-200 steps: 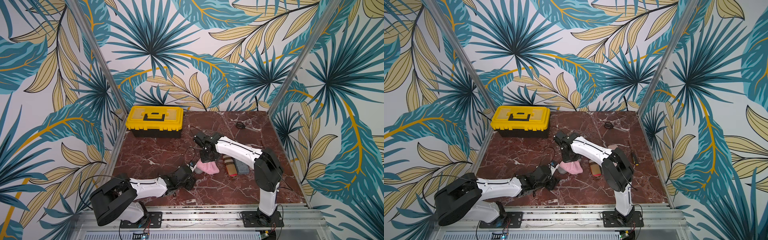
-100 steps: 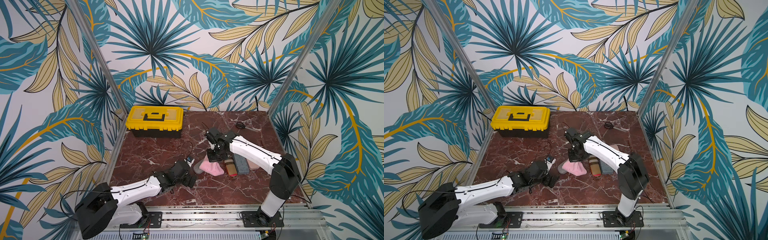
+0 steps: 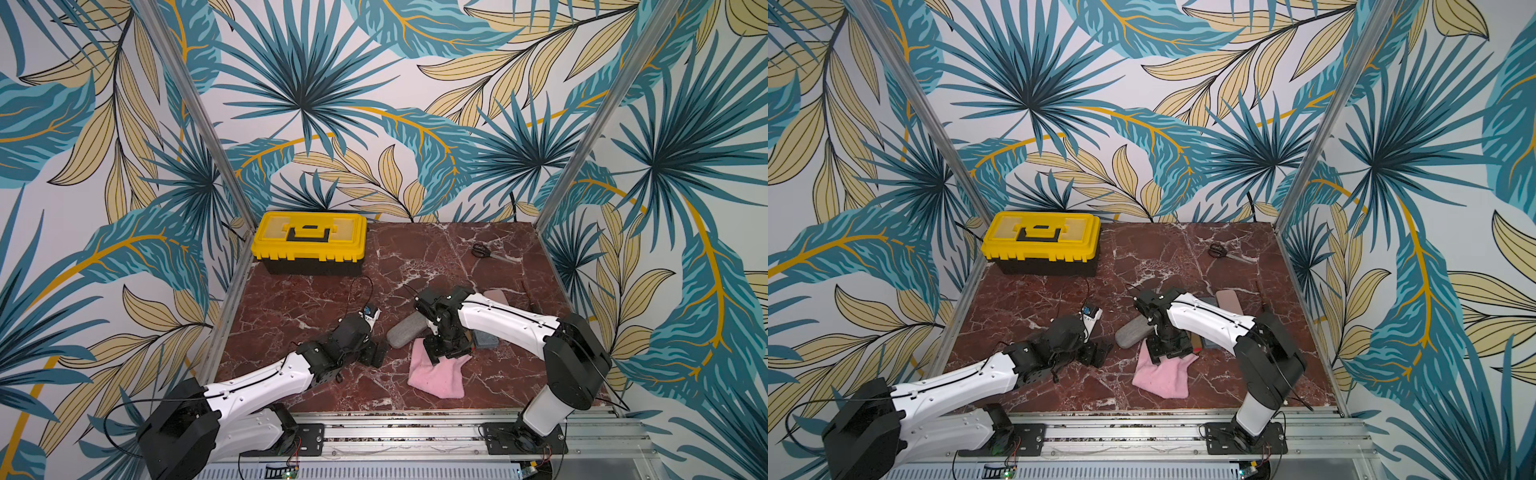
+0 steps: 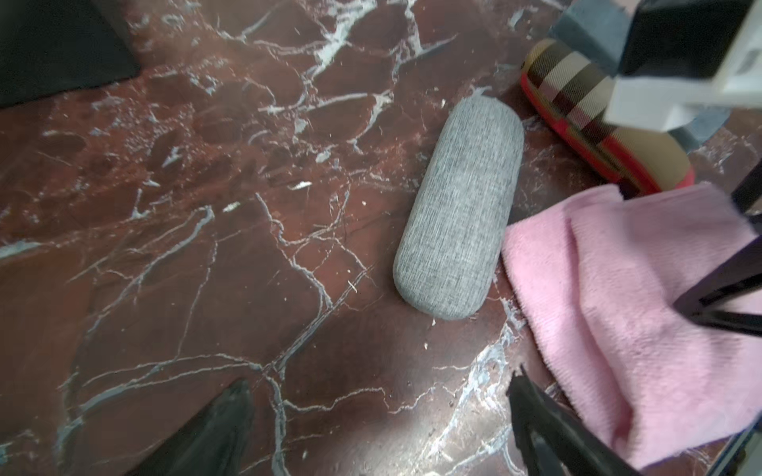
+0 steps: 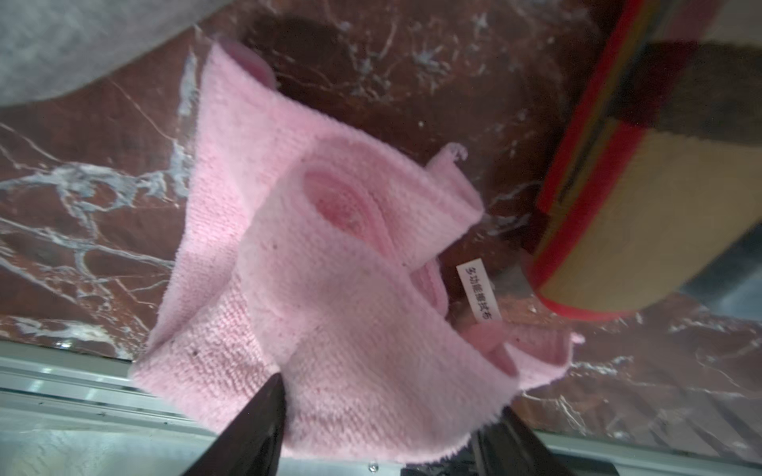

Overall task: Wipe the eyeglass case
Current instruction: Place the cleaning item at the center of the board, then pick up the cleaning item at the center of the board.

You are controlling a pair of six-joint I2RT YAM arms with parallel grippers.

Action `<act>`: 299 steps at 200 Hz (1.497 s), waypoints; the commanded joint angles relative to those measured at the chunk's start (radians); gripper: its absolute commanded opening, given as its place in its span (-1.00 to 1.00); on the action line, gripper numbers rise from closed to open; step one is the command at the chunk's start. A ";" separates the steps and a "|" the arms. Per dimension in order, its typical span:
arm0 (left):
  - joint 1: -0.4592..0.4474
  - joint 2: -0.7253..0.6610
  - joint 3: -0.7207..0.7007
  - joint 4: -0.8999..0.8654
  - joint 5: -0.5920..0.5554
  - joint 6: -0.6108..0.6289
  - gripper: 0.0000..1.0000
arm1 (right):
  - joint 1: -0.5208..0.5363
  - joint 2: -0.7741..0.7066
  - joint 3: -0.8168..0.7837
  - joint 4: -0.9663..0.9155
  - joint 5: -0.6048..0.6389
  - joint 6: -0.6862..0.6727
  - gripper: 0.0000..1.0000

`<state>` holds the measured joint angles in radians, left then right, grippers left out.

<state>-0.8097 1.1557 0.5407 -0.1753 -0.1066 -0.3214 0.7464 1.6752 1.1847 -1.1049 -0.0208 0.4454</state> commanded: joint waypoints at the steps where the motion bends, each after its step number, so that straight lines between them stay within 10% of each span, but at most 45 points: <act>1: 0.004 -0.003 0.035 -0.023 0.018 0.003 0.97 | 0.034 -0.085 0.035 -0.104 0.091 0.038 0.44; 56: 0.004 -0.042 -0.005 0.015 0.015 -0.021 0.97 | 0.107 -0.187 0.058 -0.228 0.137 0.013 0.72; 92: 0.006 -0.042 -0.001 0.013 0.014 -0.018 0.97 | 0.079 -0.145 0.204 -0.270 -0.207 -0.031 0.86; 130: 0.006 -0.039 -0.006 0.023 0.024 -0.019 0.96 | 0.129 -0.059 0.277 -0.471 0.202 -0.102 0.98; 164: 0.007 -0.046 -0.013 0.009 0.022 -0.019 0.96 | 0.218 -0.079 0.215 -0.317 0.035 -0.097 0.98; 299: 0.036 -0.097 -0.074 0.036 0.022 -0.050 0.96 | 0.186 0.216 -0.039 0.111 -0.007 -0.076 0.80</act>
<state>-0.7753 1.0752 0.4953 -0.1474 -0.0860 -0.3679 0.9623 1.8439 1.2076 -1.0103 0.0204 0.3374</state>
